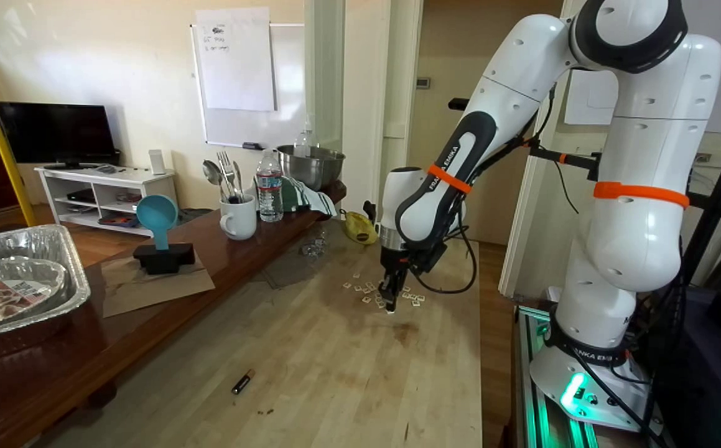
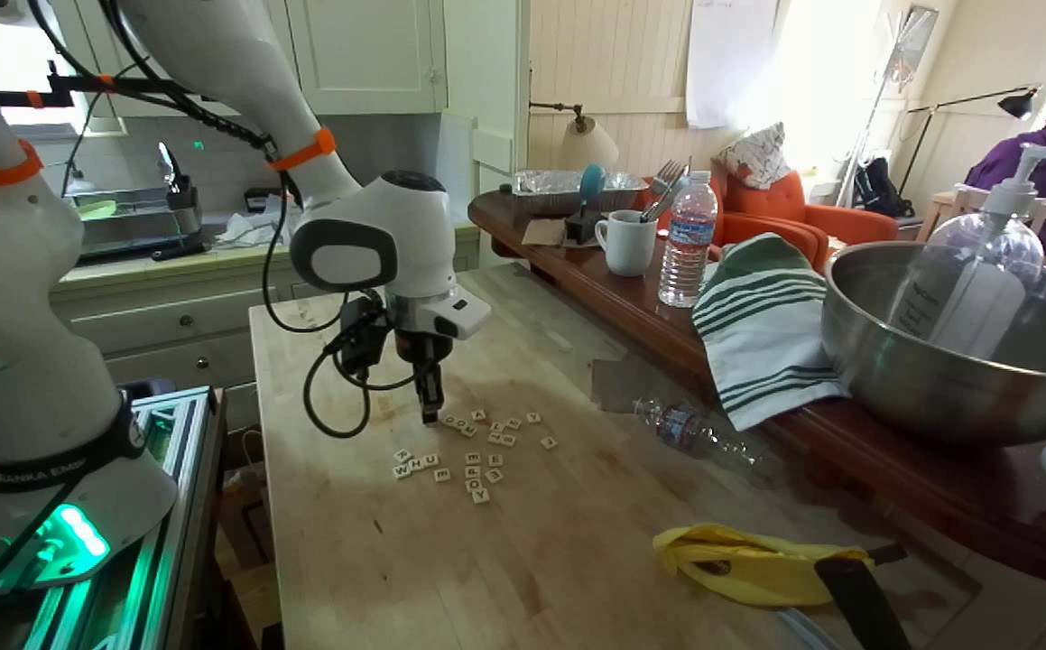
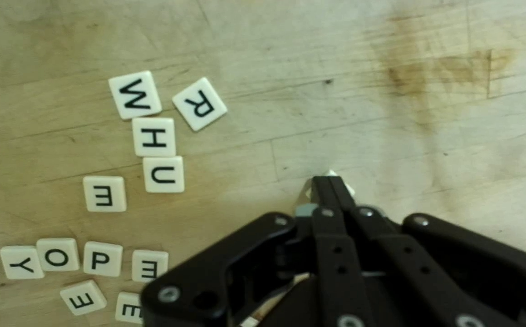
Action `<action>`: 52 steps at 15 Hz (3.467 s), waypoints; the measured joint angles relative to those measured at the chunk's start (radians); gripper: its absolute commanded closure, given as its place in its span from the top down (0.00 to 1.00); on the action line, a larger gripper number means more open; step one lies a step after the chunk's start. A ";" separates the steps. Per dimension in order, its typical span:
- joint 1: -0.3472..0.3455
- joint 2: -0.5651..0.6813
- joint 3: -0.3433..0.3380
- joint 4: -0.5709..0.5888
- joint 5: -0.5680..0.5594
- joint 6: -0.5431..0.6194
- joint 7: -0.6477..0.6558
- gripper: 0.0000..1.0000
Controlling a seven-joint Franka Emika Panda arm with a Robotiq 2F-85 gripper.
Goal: Replace the r tile letter with the z tile letter, then move the a tile letter to the right
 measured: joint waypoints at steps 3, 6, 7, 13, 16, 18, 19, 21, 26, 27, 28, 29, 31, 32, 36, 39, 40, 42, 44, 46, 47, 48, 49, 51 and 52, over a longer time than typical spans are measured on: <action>0.000 0.003 0.000 0.004 -0.020 0.000 0.014 0.00; 0.000 0.007 0.000 0.009 -0.036 0.000 0.022 0.00; 0.000 0.009 0.000 0.011 -0.041 0.000 0.024 0.00; 0.000 0.012 0.000 0.016 -0.061 0.000 0.038 0.00; 0.000 0.013 0.000 0.016 -0.063 0.000 0.038 0.00; 0.000 0.013 0.000 0.016 -0.065 0.000 0.038 0.00; 0.000 0.012 0.000 0.016 -0.067 0.000 0.038 0.00; 0.000 0.007 0.000 0.016 -0.081 0.001 0.043 0.00; 0.000 -0.023 0.000 0.015 -0.134 0.002 0.074 0.00; 0.000 -0.030 0.000 0.015 -0.144 0.003 0.081 0.00; 0.000 -0.037 0.000 0.015 -0.150 0.005 0.085 0.00; 0.000 -0.040 -0.001 0.016 -0.154 0.013 0.087 0.00; 0.000 -0.041 -0.004 0.019 -0.154 0.034 0.088 0.00; -0.001 -0.040 -0.005 0.022 -0.154 0.042 0.088 0.00; -0.001 -0.023 -0.011 0.047 -0.154 0.063 0.088 0.00; -0.001 0.007 -0.014 0.070 -0.154 0.074 0.088 0.00; -0.001 0.019 -0.014 0.077 -0.154 0.077 0.088 0.00; -0.001 0.043 -0.014 0.092 -0.154 0.077 0.088 0.00; -0.001 0.066 -0.014 0.104 -0.154 0.078 0.088 0.00; -0.001 0.087 -0.014 0.112 -0.153 0.095 0.087 0.00; -0.001 0.098 -0.014 0.113 -0.153 0.114 0.087 0.00; -0.001 0.107 -0.014 0.114 -0.153 0.131 0.087 0.00; -0.001 0.116 -0.014 0.115 -0.153 0.147 0.087 0.00; -0.001 0.126 -0.014 0.118 -0.152 0.165 0.087 0.00; -0.001 0.127 -0.014 0.119 -0.153 0.168 0.087 0.00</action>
